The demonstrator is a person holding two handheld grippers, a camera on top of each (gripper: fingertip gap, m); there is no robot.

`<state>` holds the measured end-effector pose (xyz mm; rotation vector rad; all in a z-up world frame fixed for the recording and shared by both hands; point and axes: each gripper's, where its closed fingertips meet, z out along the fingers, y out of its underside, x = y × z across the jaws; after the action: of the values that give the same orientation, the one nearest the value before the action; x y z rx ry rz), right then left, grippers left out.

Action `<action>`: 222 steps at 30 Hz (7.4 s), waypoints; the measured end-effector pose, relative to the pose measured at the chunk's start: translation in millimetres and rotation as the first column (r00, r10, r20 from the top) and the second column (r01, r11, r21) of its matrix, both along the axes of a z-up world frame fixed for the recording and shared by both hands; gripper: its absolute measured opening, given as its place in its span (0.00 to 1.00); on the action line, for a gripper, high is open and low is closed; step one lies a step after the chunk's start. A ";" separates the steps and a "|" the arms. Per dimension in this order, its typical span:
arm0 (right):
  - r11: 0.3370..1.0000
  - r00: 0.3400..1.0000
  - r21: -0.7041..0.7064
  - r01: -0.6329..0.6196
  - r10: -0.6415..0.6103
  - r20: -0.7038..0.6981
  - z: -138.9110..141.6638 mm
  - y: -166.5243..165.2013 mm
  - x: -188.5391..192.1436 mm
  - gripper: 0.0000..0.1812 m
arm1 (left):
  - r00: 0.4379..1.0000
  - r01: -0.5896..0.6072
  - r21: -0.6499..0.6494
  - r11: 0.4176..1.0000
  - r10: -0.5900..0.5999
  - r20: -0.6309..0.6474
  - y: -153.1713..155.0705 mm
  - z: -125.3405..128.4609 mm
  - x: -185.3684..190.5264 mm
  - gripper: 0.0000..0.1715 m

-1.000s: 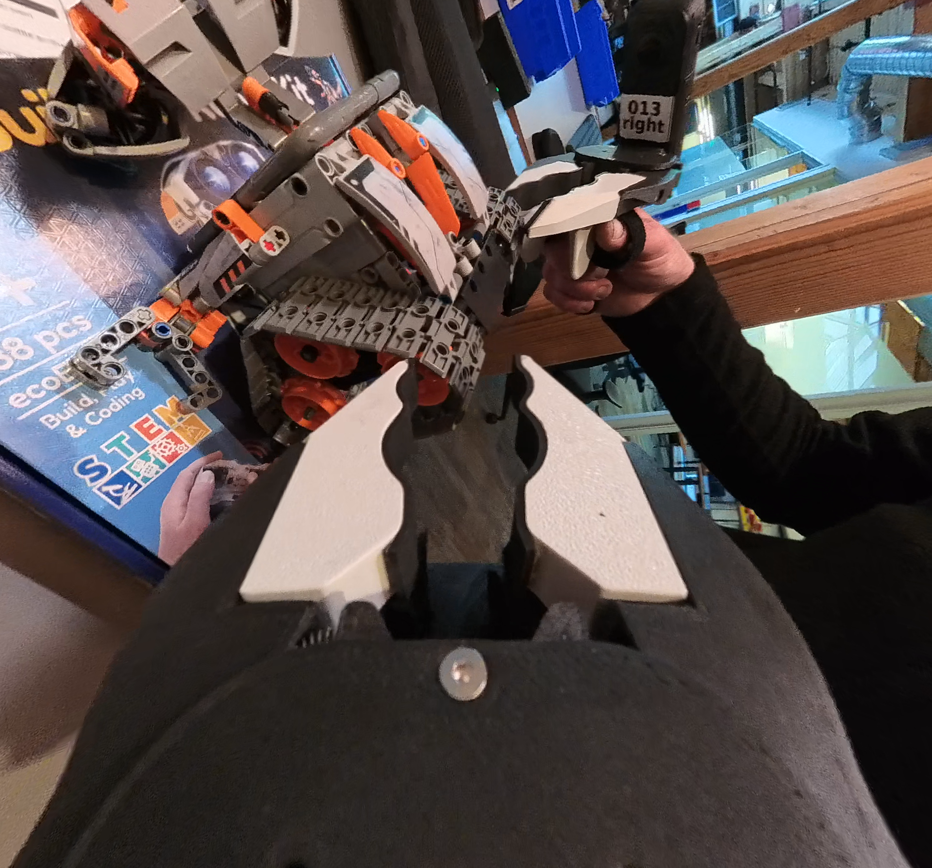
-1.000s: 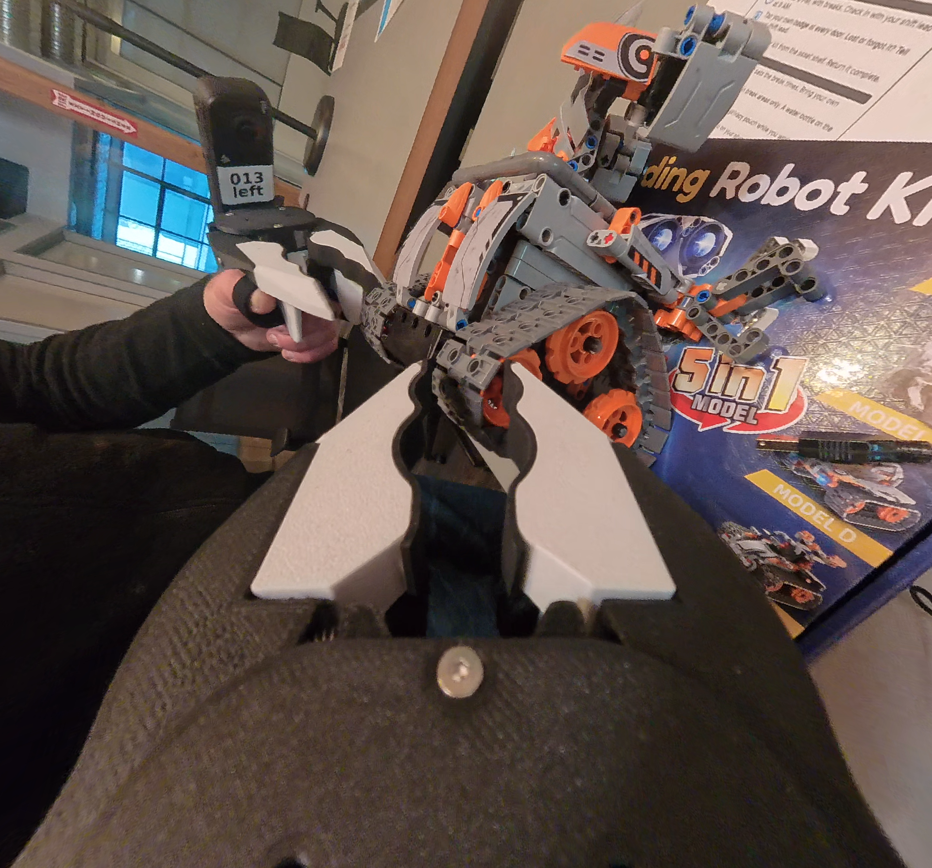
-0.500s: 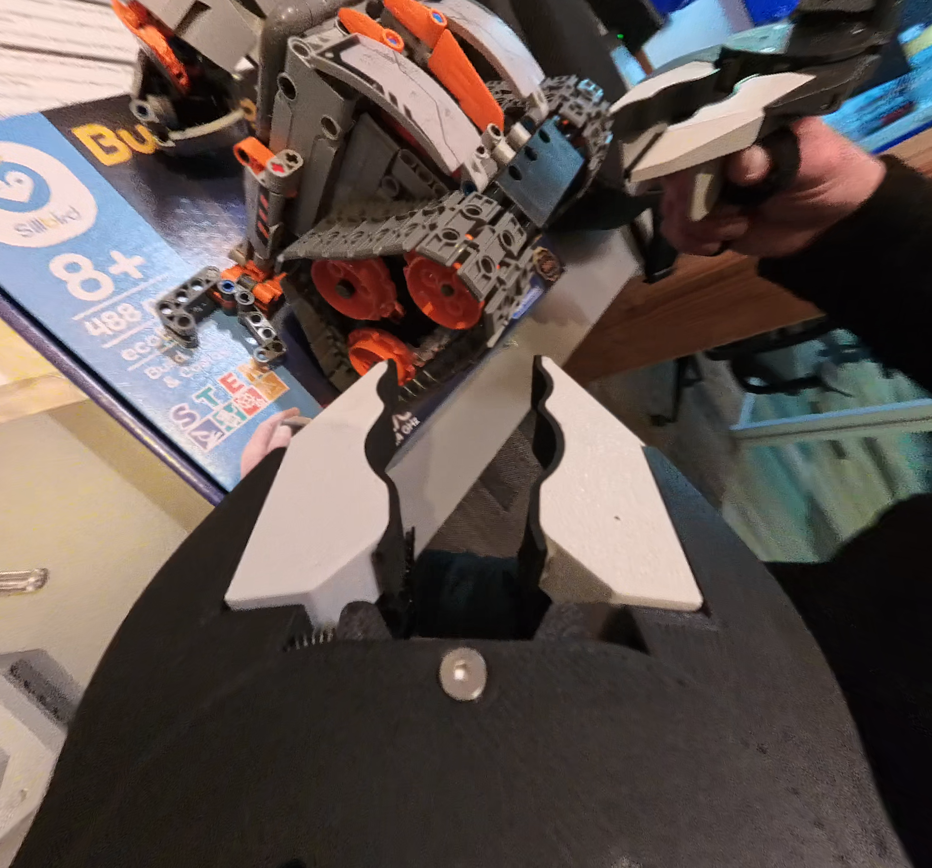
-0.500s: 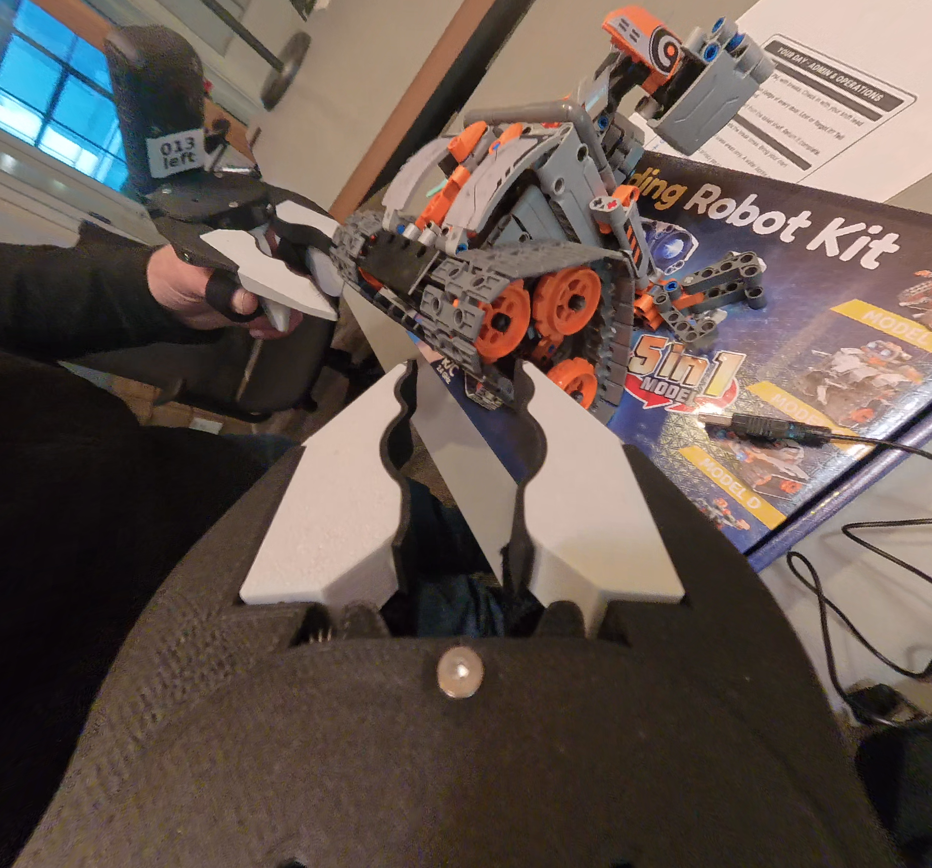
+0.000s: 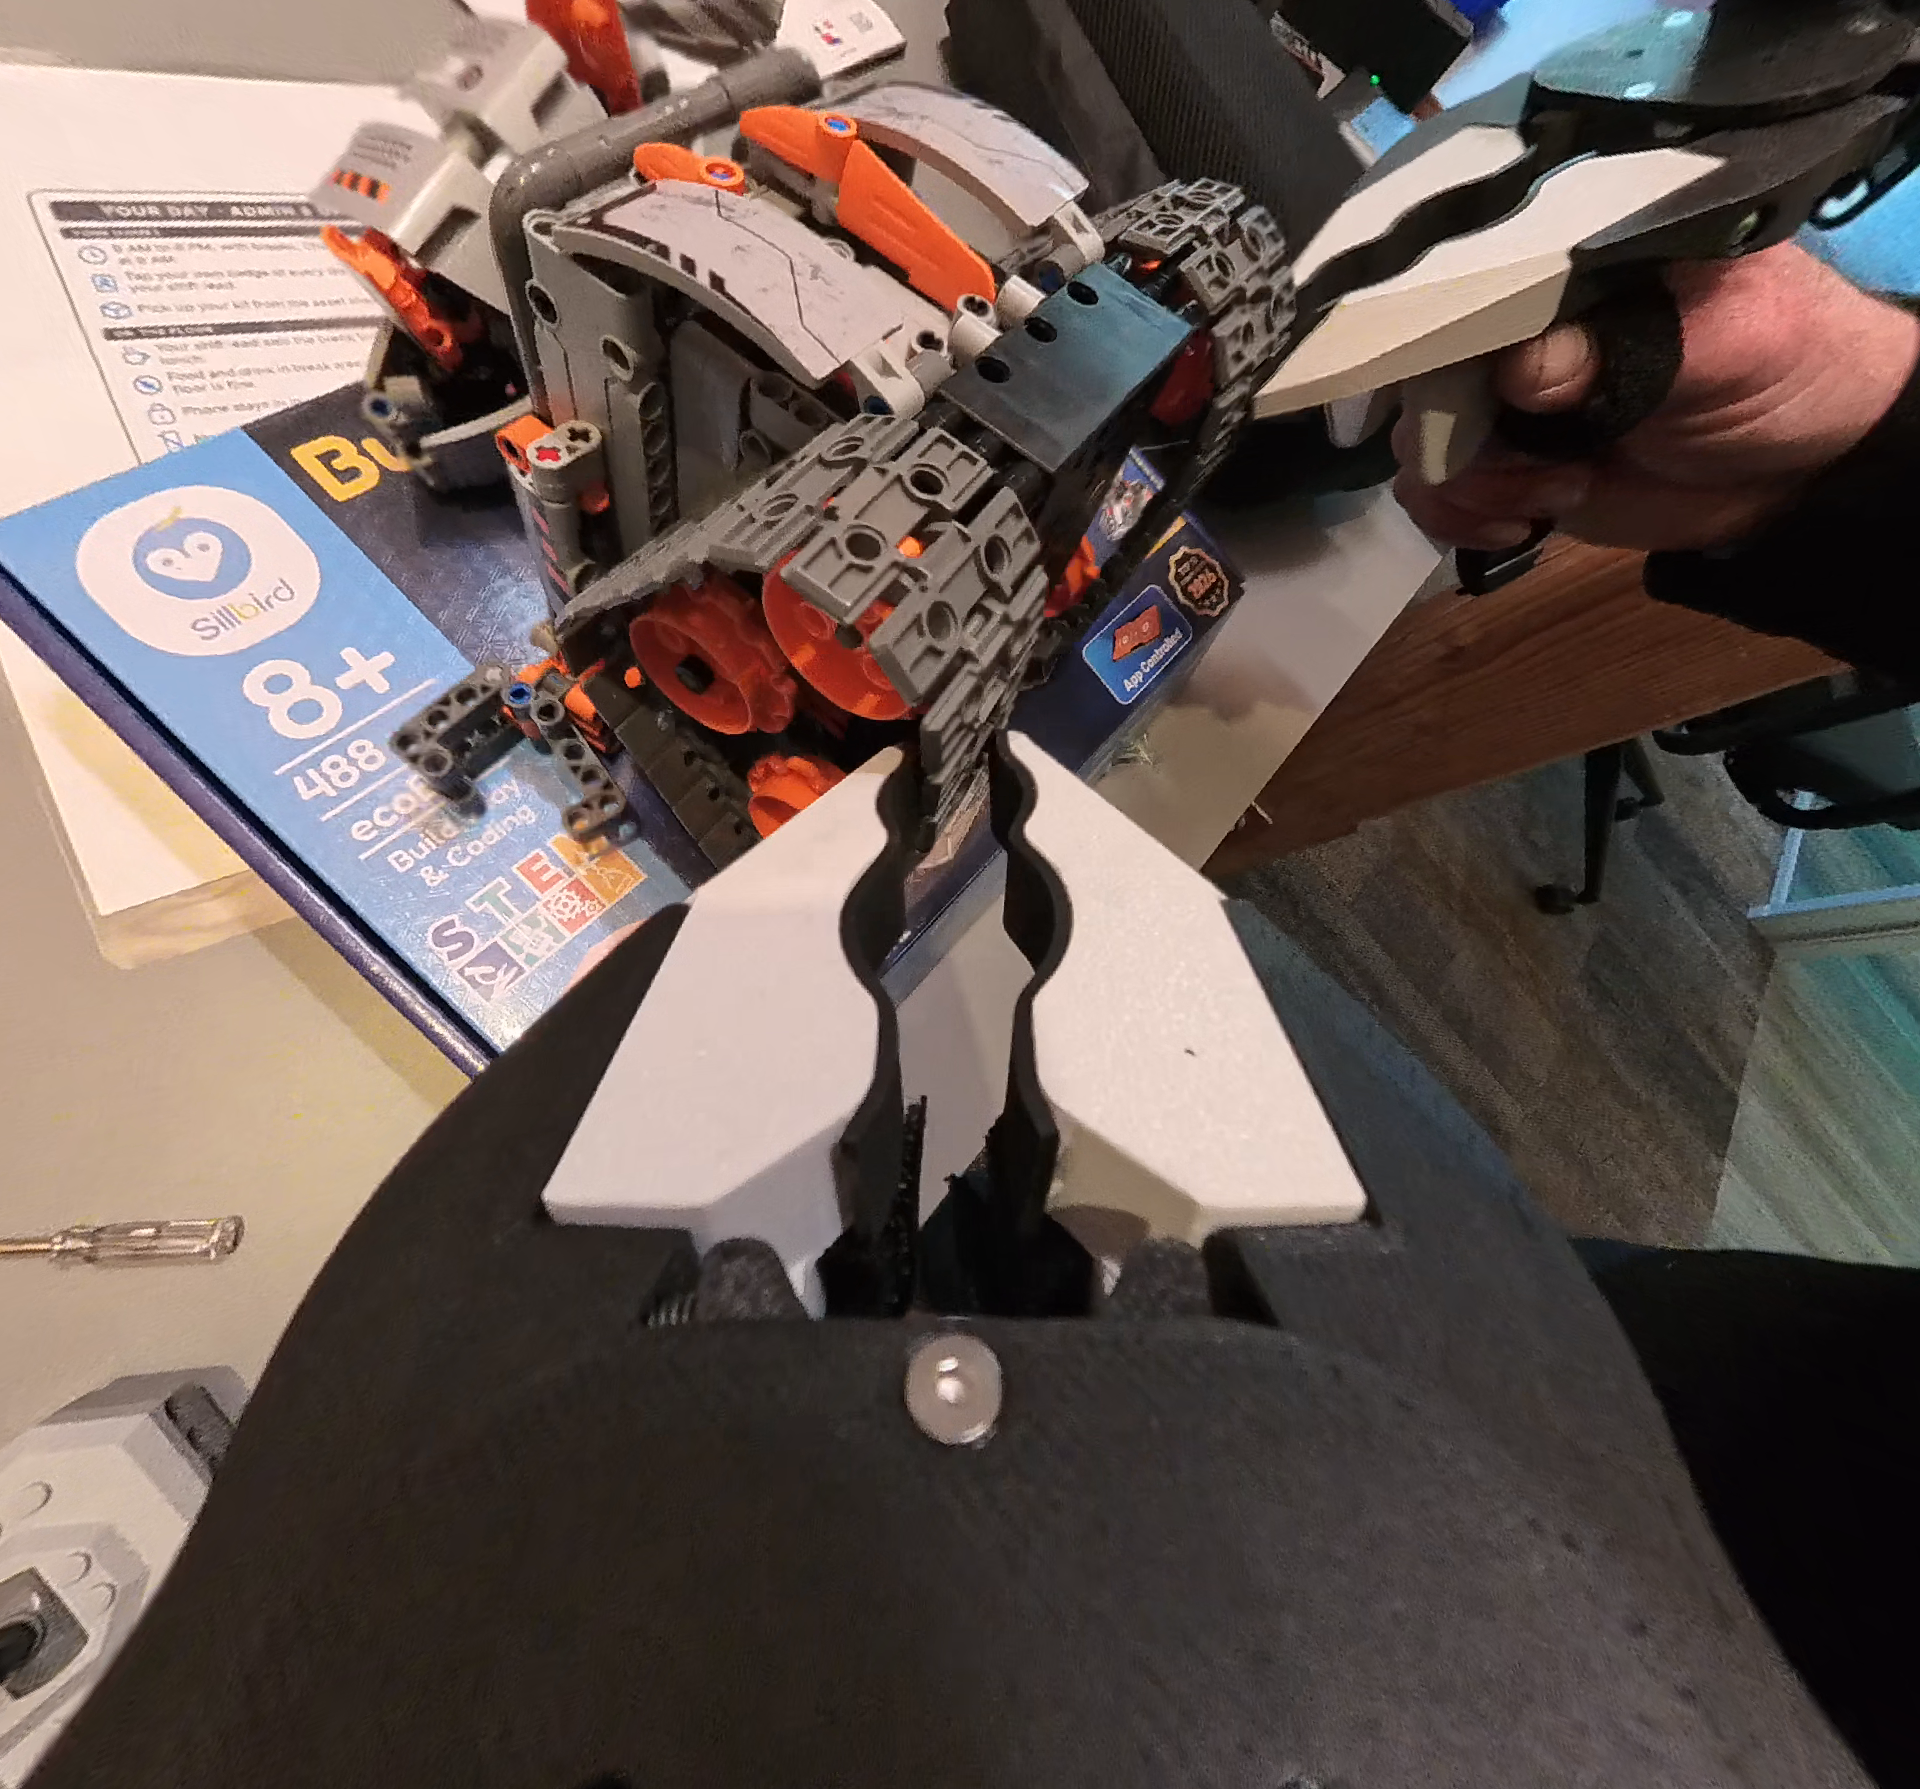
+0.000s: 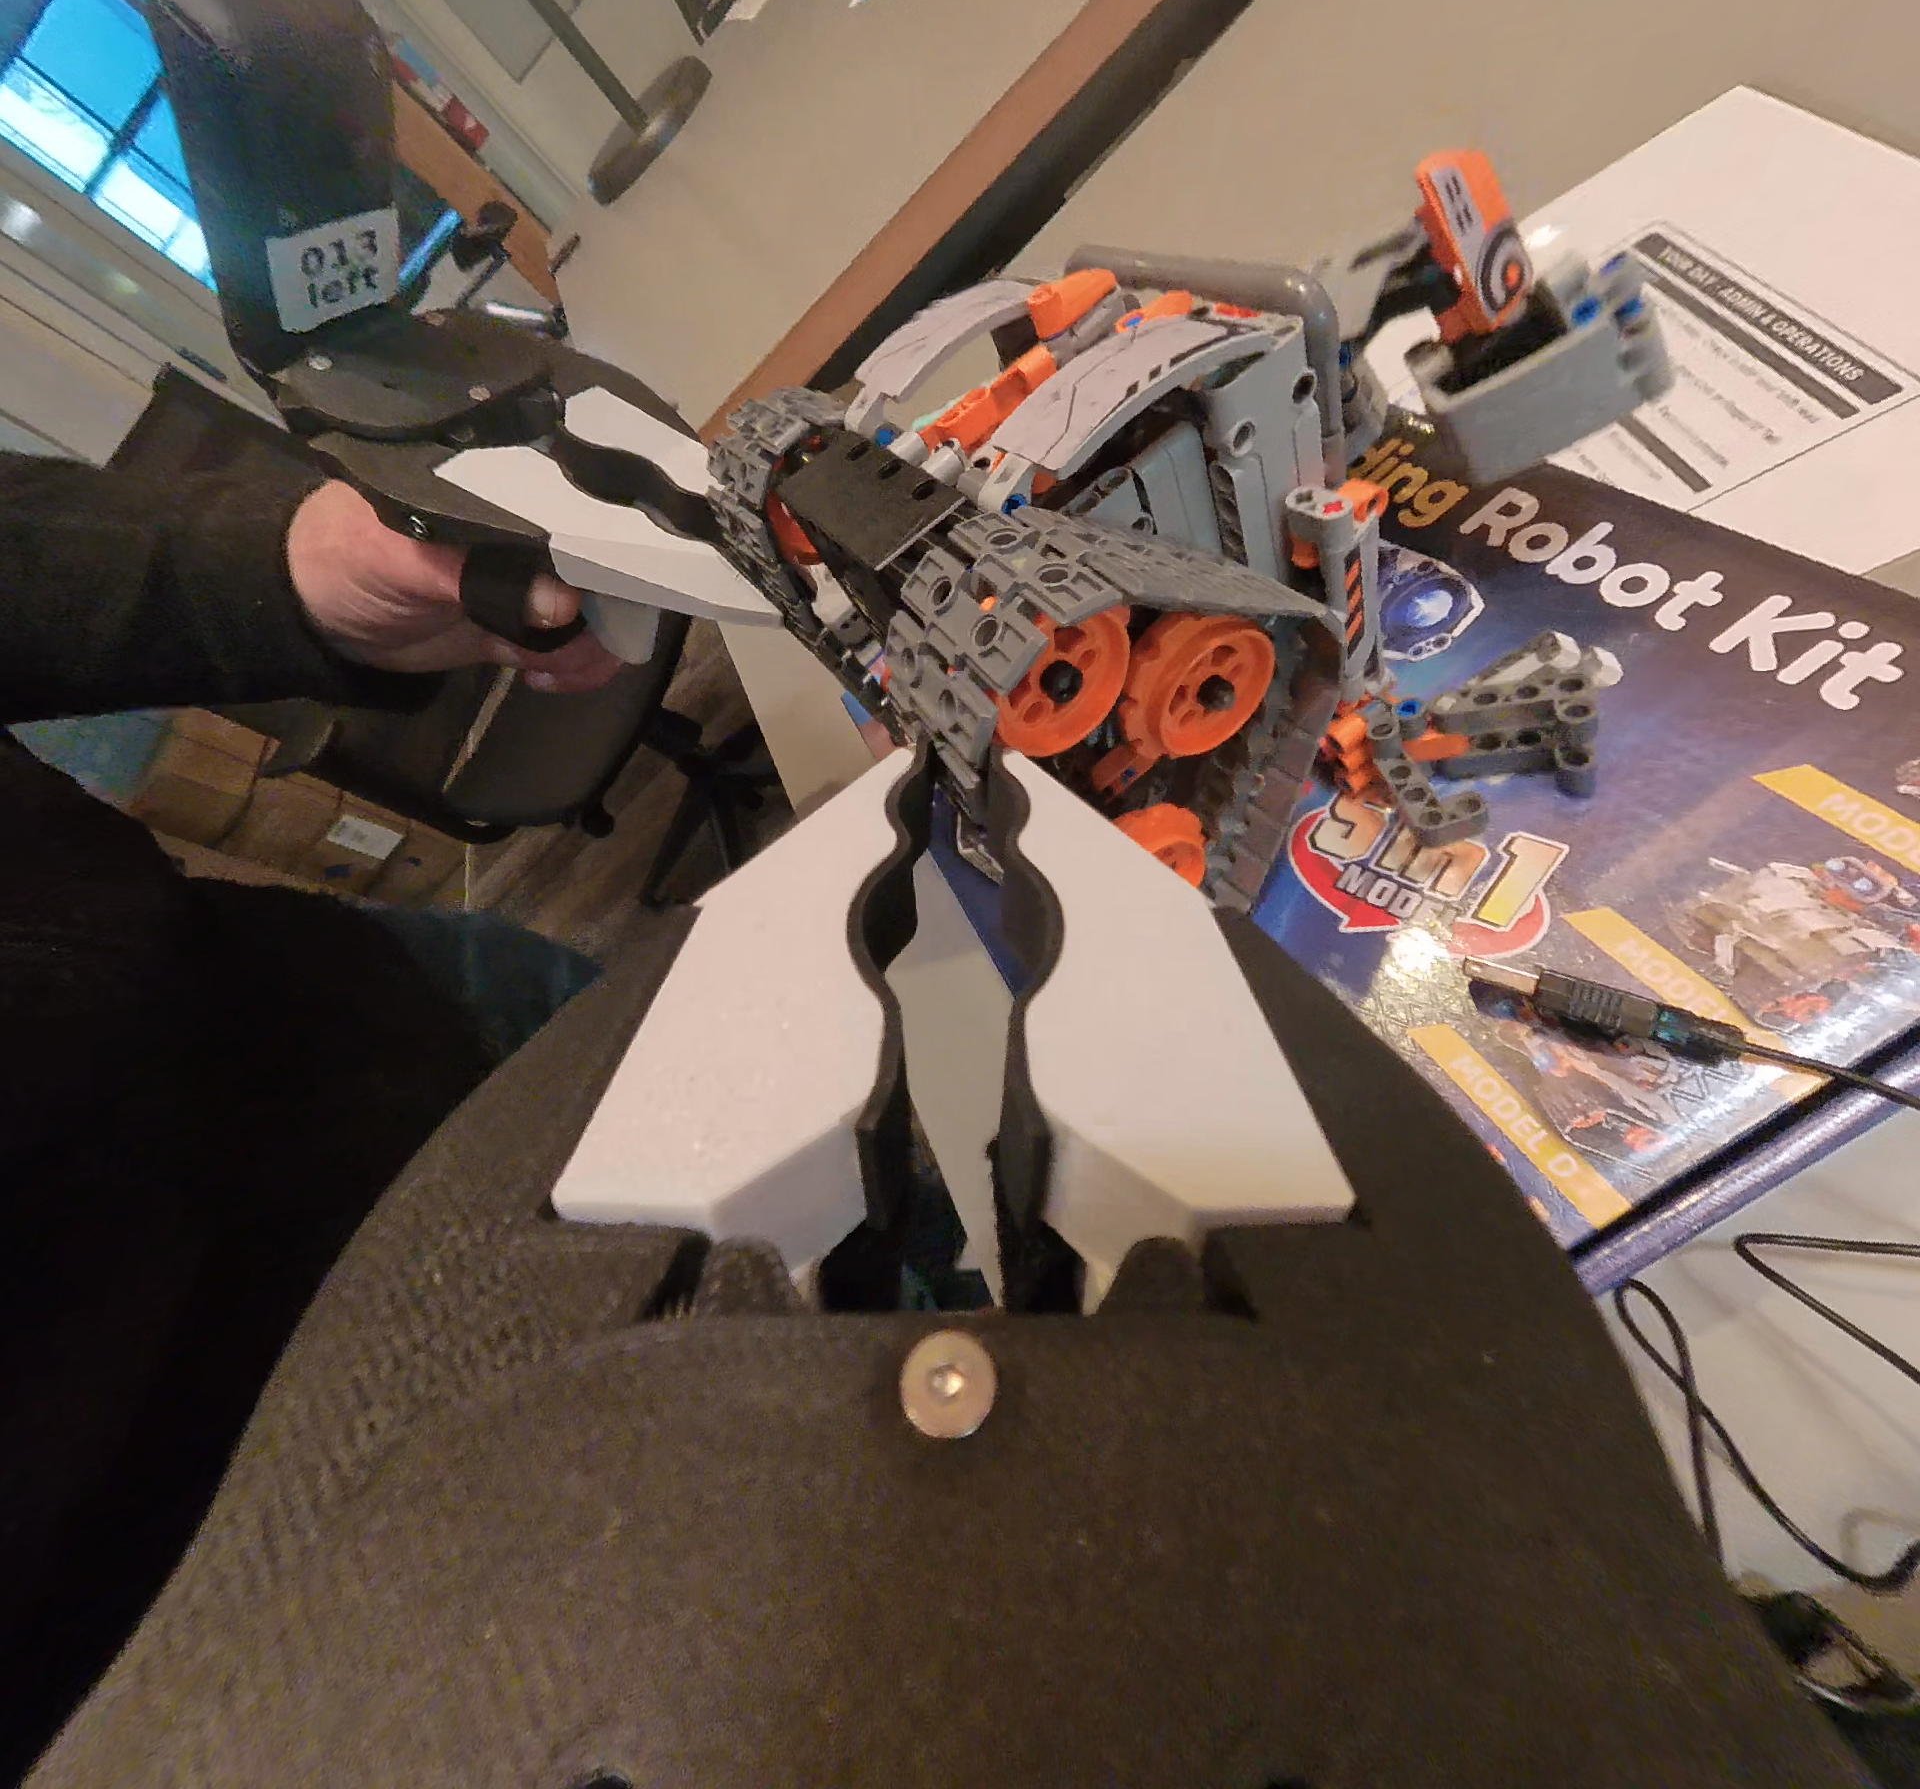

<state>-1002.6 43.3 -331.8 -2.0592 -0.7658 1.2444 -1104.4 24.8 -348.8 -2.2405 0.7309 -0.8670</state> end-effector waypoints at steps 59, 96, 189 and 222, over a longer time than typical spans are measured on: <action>0.925 0.981 -0.368 0.093 -0.149 -0.126 48.9 75.4 -9.1 0.03 | 0.976 0.021 -0.247 0.969 0.034 0.217 68.7 62.6 -6.0 0.04; 0.997 0.992 -0.079 0.001 -0.012 -0.129 6.6 36.8 -14.8 0.15 | 0.994 -0.110 0.132 0.985 0.109 0.014 -7.6 -17.4 -4.3 0.14; 0.841 0.801 -0.148 0.521 -0.541 -0.257 40.1 -89.8 -149.1 0.15 | 0.449 0.885 0.420 0.199 -0.604 -0.659 -20.4 36.8 -86.9 0.00; 0.746 0.703 -0.061 0.663 -0.649 -0.291 83.0 -113.6 -32.7 0.03 | 0.481 0.858 0.453 0.245 -0.694 -0.536 -64.3 88.5 2.5 0.22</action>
<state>-1035.3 -70.3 -248.8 -1.7890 0.1042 1.0450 -1101.9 -39.5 -260.3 -1.1623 2.0451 -0.5540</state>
